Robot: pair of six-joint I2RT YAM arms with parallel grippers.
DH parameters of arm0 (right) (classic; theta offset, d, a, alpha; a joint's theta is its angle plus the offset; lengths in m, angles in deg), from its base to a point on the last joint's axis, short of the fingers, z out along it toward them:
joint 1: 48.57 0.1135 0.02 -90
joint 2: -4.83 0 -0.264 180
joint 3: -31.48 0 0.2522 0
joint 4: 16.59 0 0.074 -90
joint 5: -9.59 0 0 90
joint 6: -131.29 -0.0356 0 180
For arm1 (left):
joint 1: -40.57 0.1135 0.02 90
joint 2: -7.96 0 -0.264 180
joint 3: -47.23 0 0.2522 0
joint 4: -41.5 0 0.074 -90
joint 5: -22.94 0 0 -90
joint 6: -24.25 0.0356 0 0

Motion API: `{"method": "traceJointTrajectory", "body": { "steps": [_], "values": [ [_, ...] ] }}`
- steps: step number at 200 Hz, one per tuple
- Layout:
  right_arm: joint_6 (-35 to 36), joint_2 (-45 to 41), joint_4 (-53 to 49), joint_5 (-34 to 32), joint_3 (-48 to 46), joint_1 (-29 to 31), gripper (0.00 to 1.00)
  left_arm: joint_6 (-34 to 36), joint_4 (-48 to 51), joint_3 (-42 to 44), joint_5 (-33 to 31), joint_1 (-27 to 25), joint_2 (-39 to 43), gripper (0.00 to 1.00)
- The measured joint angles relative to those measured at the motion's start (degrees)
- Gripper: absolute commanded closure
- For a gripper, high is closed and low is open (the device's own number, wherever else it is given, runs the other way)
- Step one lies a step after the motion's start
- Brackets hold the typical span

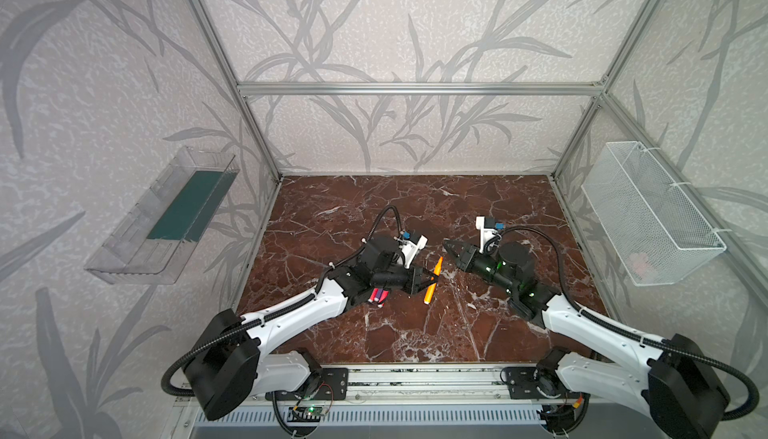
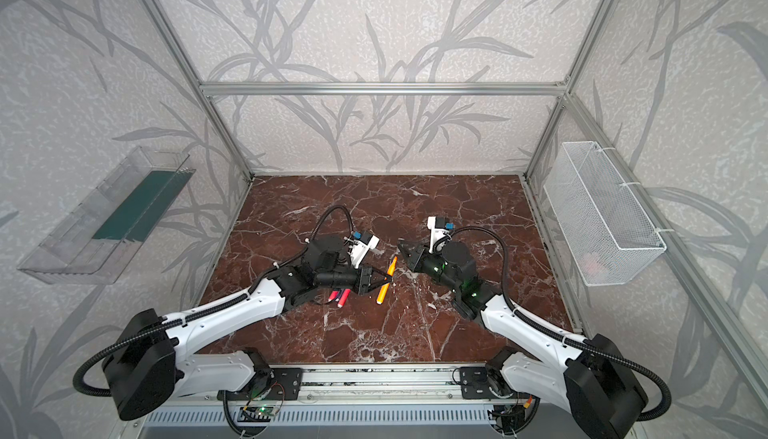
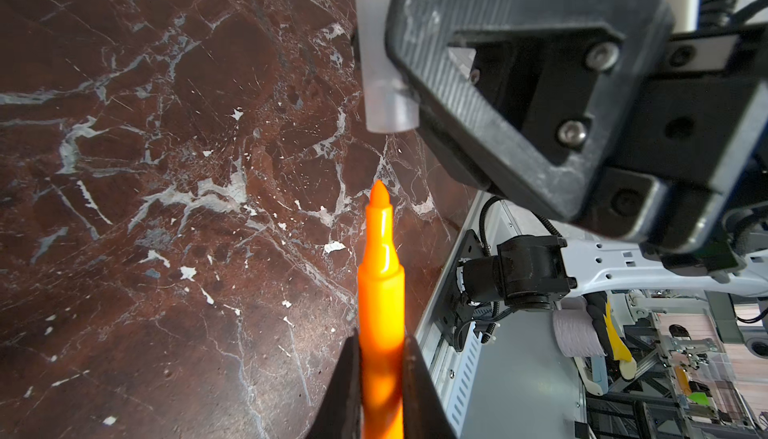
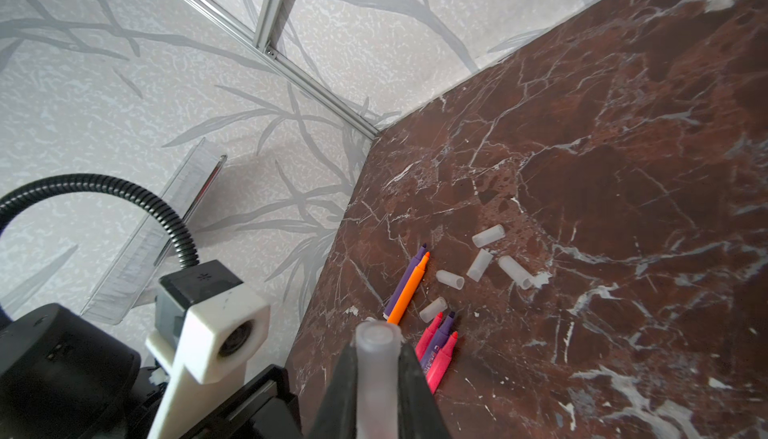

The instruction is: Insert the pens into the pen caps

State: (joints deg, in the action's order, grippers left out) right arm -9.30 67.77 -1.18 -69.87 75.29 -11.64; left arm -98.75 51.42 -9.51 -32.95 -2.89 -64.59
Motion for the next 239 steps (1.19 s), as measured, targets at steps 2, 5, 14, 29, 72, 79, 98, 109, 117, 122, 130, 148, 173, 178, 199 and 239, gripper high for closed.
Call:
{"method": "traceJointTrajectory", "body": {
  "steps": [2, 5, 14, 29, 72, 79, 98, 109, 117, 122, 130, 148, 173, 178, 199, 239],
  "values": [
    [0.0, 0.0, 0.2, 0.0, 0.0, 0.1, 1.00, 0.0, 0.0, 0.0, -0.1, 0.0, 0.0, 1.00],
    [0.0, 0.0, 0.4, -0.1, 0.0, 0.3, 1.00, 0.0, -0.1, 0.1, -0.3, 0.0, 0.0, 1.00],
    [0.0, 0.2, 0.9, -0.2, 0.0, 0.7, 1.00, 0.0, -0.3, 0.3, -1.0, 0.0, 0.1, 1.00],
    [-0.4, 0.8, 2.9, -0.6, -0.1, 1.2, 1.00, 0.0, -0.6, 0.5, -1.9, 0.0, 0.1, 1.00],
    [-1.7, 2.6, 8.0, -2.0, -1.4, 1.6, 1.00, -0.1, -1.0, 0.6, -3.0, 0.0, 0.6, 1.00],
    [-1.9, 2.6, 8.4, -2.3, -1.6, 1.6, 1.00, -0.1, -1.1, 0.7, -3.1, 0.0, 0.8, 1.00],
    [-2.4, 2.6, 9.3, -3.3, -1.9, 1.7, 1.00, -0.2, -1.3, 1.0, -3.7, 0.0, 1.3, 1.00],
    [-2.6, 2.6, 9.9, -3.8, -2.3, 1.8, 1.00, -0.2, -1.3, 1.2, -4.1, 0.0, 1.6, 1.00],
    [-2.8, 2.6, 10.2, -4.1, -2.5, 1.9, 1.00, -0.2, -1.4, 1.2, -4.3, 0.0, 1.8, 1.00],
    [-2.9, 2.6, 10.3, -4.3, -2.7, 1.9, 1.00, -0.2, -1.4, 1.2, -4.4, 0.0, 1.9, 1.00],
    [-3.0, 2.6, 10.5, -4.5, -3.1, 2.1, 1.00, -0.2, -1.4, 1.2, -4.5, 0.0, 2.0, 1.00],
    [-3.3, 2.6, 11.3, -5.0, -4.0, 2.4, 1.00, -0.5, -1.9, 1.2, -4.8, 0.0, 2.0, 1.00],
    [-3.6, 2.8, 11.9, -5.2, -4.3, 2.9, 1.00, -0.8, -2.7, 1.1, -4.9, 0.0, 1.8, 1.00],
    [-3.6, 2.8, 12.0, -5.2, -4.3, 2.9, 1.00, -0.9, -2.8, 1.1, -4.9, 0.0, 1.6, 1.00],
    [-3.6, 3.2, 12.7, -5.2, -4.3, 2.9, 1.00, -1.3, -3.3, 1.1, -4.9, 0.0, 0.8, 1.00],
    [-3.6, 3.9, 12.8, -5.6, -3.8, 3.0, 1.00, -1.6, -3.5, 1.1, -4.9, 0.0, 0.7, 1.00]
  ]
}}
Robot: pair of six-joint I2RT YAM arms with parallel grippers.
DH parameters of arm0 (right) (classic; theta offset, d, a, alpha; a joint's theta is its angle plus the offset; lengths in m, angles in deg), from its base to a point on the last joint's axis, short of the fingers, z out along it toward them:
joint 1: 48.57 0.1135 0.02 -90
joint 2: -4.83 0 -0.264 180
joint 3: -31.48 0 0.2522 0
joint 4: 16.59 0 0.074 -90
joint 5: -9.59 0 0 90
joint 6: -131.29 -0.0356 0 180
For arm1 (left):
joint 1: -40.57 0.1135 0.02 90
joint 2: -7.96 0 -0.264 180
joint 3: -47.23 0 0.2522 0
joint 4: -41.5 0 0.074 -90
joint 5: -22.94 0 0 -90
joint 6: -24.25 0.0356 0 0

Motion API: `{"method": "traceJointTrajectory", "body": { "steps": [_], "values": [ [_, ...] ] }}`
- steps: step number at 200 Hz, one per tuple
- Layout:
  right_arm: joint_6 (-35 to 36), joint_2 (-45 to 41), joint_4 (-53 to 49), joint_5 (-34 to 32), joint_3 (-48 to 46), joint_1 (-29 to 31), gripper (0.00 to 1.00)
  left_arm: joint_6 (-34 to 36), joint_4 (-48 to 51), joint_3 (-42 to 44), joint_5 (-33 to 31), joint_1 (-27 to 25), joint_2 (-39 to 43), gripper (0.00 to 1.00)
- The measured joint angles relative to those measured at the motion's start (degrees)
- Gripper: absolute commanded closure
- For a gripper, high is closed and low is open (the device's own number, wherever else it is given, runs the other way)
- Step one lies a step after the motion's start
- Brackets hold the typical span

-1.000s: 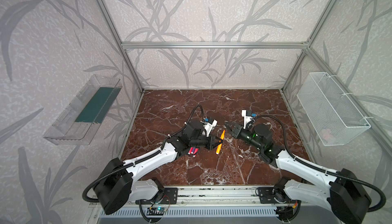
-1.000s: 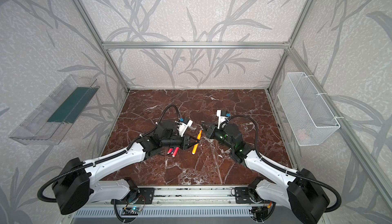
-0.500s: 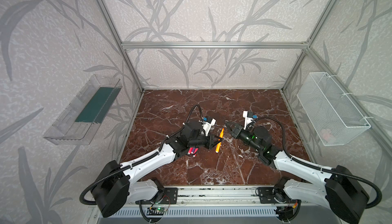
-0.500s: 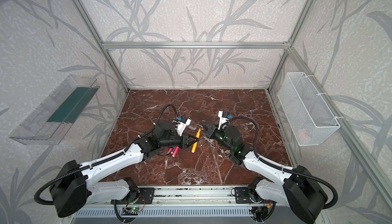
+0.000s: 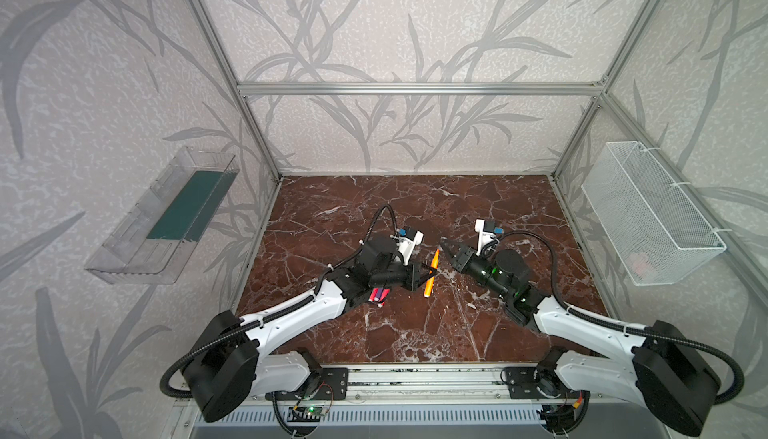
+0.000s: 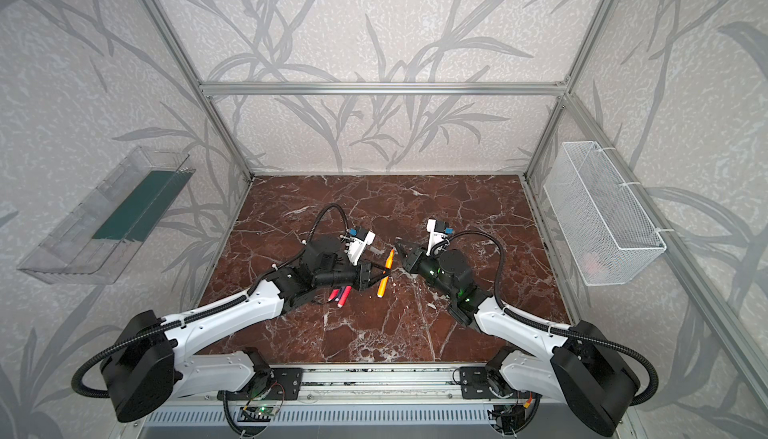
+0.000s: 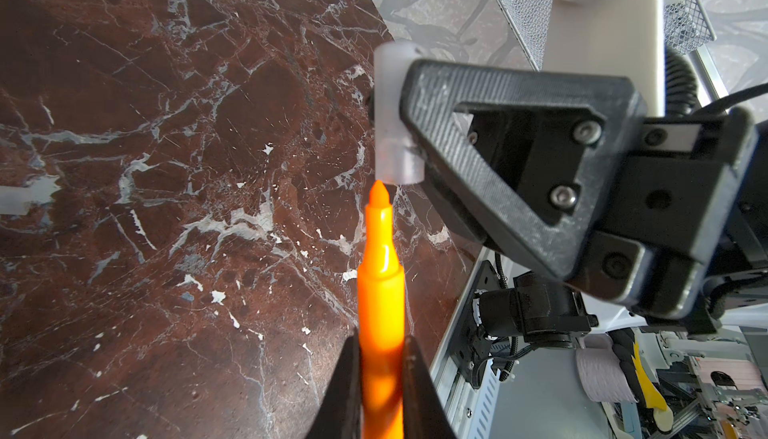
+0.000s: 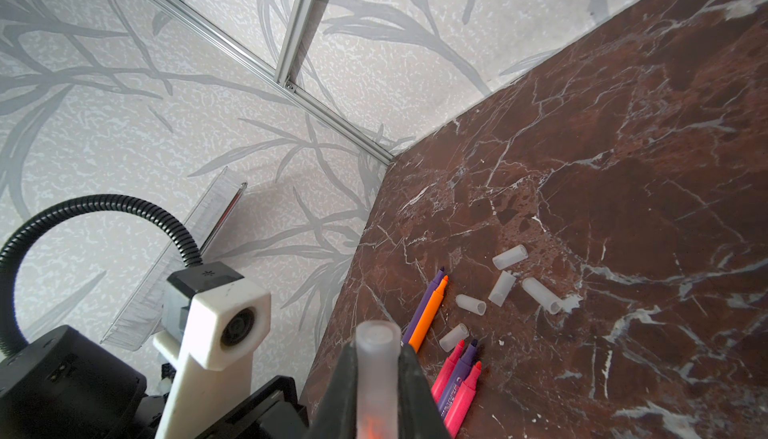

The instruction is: Insert the pens into the pen caps

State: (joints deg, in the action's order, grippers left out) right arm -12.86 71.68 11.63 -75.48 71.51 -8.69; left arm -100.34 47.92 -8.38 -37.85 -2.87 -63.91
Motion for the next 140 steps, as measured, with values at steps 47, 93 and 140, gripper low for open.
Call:
{"method": "traceJointTrajectory", "body": {
  "steps": [47, 93, 140],
  "values": [
    [0.0, 1.4, 0.2, 0.0, 0.3, 0.3, 1.00, 0.0, 0.0, 0.0, 0.0, 0.0, 0.0, 1.00],
    [0.0, 1.5, 0.2, 0.0, 0.3, 0.6, 1.00, 0.0, 0.0, 0.0, -0.2, 0.0, 0.0, 1.00],
    [-0.1, 1.5, 0.2, -0.6, 0.3, 2.0, 1.00, 0.0, 0.0, -0.1, -1.0, 0.0, 0.0, 1.00]
  ]
}}
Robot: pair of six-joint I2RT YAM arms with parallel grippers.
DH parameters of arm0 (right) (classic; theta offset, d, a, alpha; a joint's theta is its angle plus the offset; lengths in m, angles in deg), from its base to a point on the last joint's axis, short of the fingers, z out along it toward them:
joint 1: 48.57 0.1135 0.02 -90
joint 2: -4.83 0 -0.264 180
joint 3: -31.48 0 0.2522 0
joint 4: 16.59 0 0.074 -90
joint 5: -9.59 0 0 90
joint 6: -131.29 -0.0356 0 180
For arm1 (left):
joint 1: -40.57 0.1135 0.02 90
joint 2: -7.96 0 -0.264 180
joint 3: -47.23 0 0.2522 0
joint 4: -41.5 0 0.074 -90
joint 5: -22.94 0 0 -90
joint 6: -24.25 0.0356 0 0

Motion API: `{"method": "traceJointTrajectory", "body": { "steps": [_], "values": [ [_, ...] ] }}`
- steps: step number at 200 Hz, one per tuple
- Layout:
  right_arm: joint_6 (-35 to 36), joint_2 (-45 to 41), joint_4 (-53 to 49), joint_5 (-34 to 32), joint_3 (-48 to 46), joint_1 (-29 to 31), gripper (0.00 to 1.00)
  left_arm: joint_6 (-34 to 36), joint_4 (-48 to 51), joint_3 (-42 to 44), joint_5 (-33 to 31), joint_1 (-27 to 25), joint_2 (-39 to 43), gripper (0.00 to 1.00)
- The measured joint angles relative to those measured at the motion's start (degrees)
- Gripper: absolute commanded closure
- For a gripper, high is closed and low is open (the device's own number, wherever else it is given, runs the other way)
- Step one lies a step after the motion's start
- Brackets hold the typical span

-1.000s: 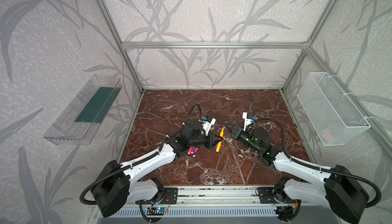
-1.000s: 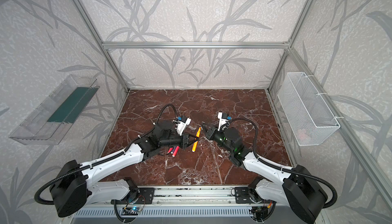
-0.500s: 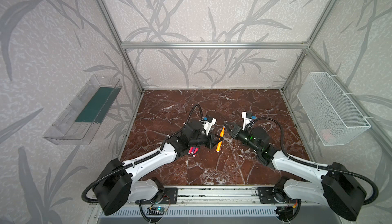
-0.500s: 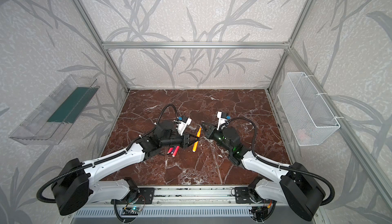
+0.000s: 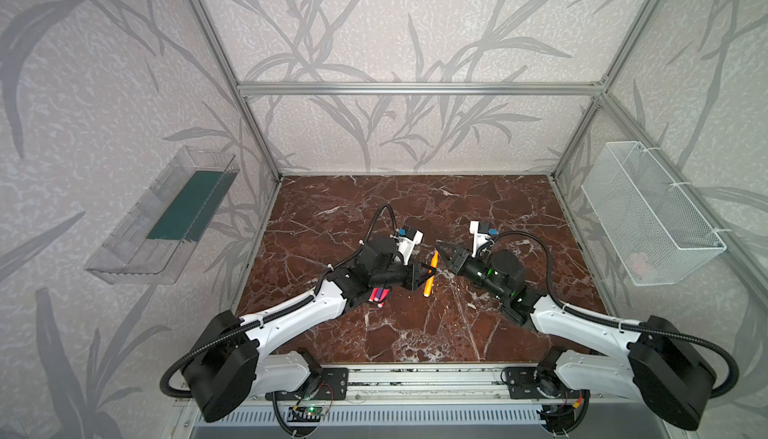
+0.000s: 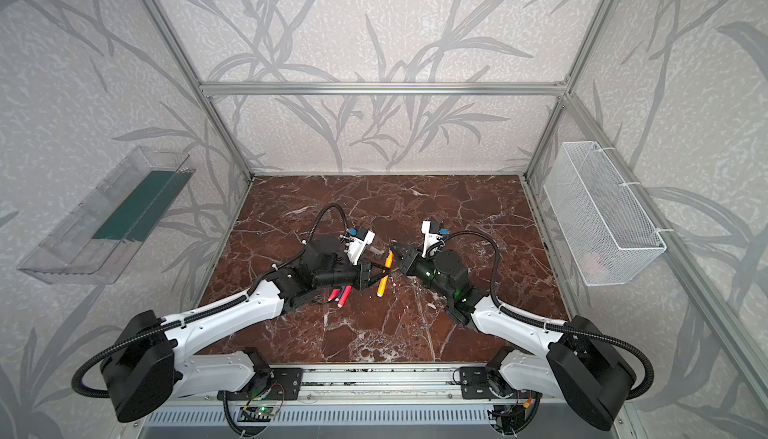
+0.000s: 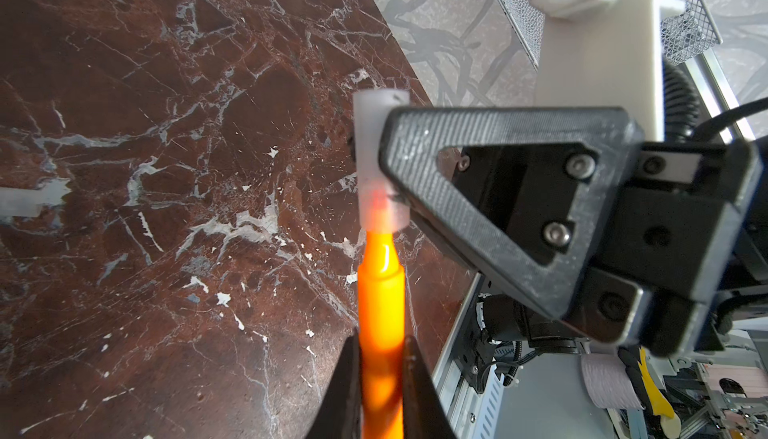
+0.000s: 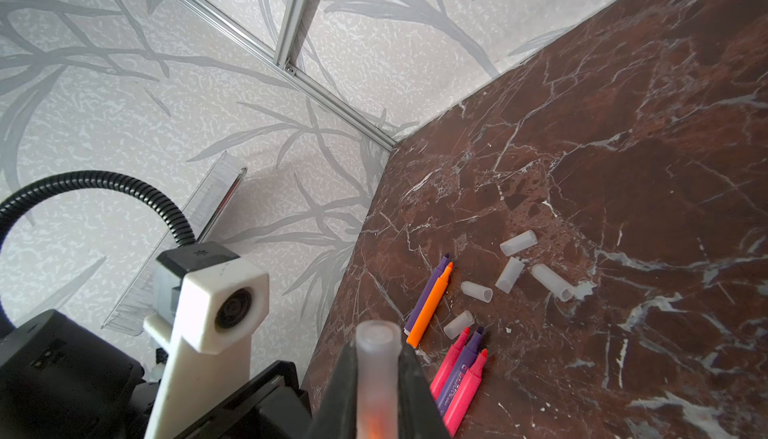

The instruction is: Insert the pens into the pen caps

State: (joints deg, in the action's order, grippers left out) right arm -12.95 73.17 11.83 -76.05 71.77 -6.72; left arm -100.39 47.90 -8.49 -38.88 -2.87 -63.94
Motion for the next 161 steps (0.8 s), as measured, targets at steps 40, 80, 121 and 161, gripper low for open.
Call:
{"method": "traceJointTrajectory", "body": {
  "steps": [40, 80, 121, 161],
  "values": [
    [-0.2, 0.0, 0.0, -1.9, 0.0, 1.4, 1.00, -0.2, -0.3, -1.2, -1.2, 0.4, -0.9, 1.00],
    [0.2, 0.0, -1.2, -5.0, 0.0, 3.0, 1.00, -0.5, 1.1, -1.9, -1.8, 0.7, -1.2, 1.00],
    [2.9, -0.1, -7.0, -7.2, 3.1, 4.3, 1.00, 0.6, 5.1, -3.7, -2.9, 0.7, -1.2, 1.00],
    [5.7, -0.1, -7.5, -6.1, 3.6, 4.4, 1.00, 1.1, 6.0, -4.2, -1.4, 1.7, -1.2, 1.00]
  ]
}}
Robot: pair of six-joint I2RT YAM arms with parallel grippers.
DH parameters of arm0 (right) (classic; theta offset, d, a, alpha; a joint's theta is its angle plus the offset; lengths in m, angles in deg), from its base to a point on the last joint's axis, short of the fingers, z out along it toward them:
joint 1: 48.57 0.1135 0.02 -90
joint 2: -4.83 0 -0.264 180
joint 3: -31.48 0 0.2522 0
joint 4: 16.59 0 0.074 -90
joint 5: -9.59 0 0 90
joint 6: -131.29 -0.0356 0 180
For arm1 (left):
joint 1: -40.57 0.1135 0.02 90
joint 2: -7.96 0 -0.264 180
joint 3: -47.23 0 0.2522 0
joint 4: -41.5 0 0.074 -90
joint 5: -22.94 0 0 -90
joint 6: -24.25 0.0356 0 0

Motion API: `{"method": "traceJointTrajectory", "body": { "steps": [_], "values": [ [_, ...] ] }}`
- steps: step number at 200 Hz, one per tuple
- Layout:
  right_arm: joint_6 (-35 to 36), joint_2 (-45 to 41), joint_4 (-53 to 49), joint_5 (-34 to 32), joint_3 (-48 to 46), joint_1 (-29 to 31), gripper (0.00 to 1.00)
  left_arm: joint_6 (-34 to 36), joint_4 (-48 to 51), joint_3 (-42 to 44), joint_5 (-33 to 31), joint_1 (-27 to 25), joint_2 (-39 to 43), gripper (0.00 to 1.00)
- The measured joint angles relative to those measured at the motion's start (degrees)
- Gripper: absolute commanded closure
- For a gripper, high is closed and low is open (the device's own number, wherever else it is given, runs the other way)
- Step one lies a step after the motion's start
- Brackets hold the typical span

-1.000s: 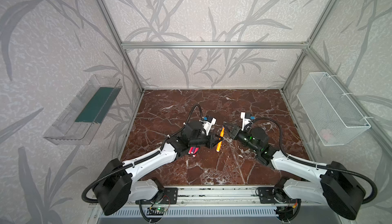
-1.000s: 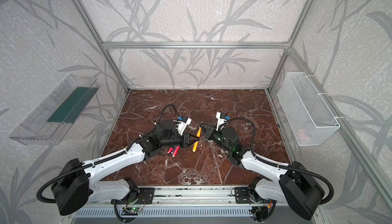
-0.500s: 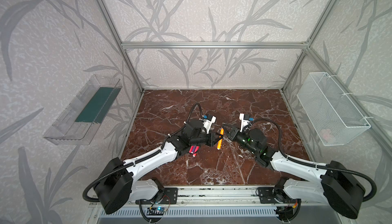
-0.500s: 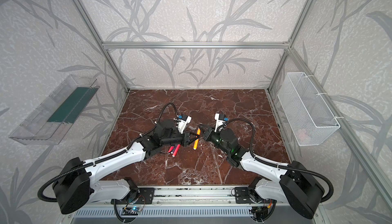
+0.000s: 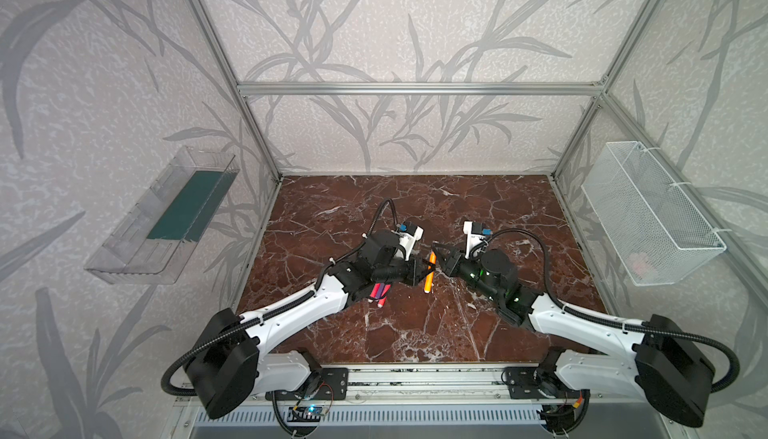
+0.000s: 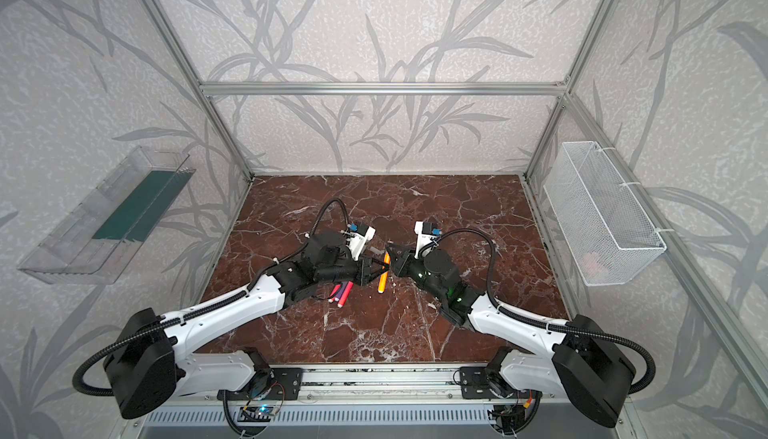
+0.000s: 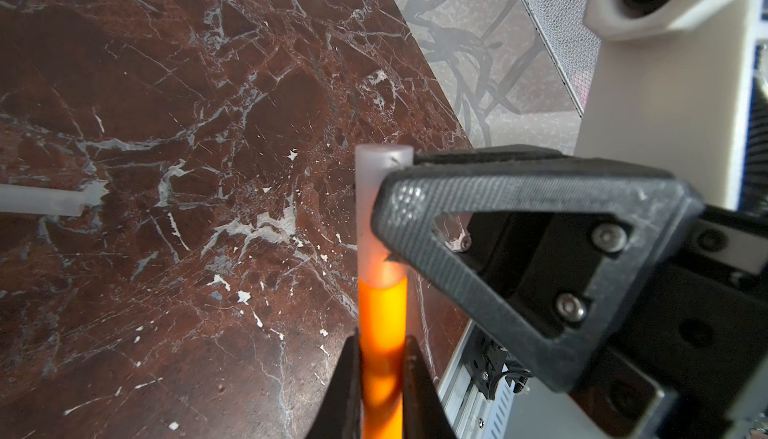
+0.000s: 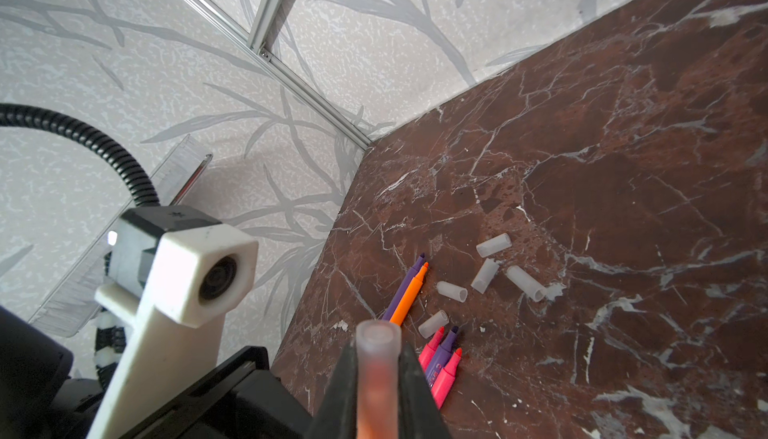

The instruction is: Insert the pens into the pen caps

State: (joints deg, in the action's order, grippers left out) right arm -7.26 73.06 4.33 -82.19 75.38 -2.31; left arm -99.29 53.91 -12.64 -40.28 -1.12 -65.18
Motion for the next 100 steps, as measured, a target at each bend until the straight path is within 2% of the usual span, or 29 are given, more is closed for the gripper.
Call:
{"method": "traceJointTrajectory", "body": {
  "steps": [34, 100],
  "values": [
    [1.6, 0.0, 2.9, 1.4, -1.1, 0.0, 1.00, -0.1, -0.1, 0.0, 5.1, 2.2, 0.0, 1.00],
    [5.2, 0.0, 8.9, 4.9, -3.5, 0.0, 1.00, -0.2, 0.2, 1.1, 8.5, 3.3, 1.7, 1.00]
  ]
}}
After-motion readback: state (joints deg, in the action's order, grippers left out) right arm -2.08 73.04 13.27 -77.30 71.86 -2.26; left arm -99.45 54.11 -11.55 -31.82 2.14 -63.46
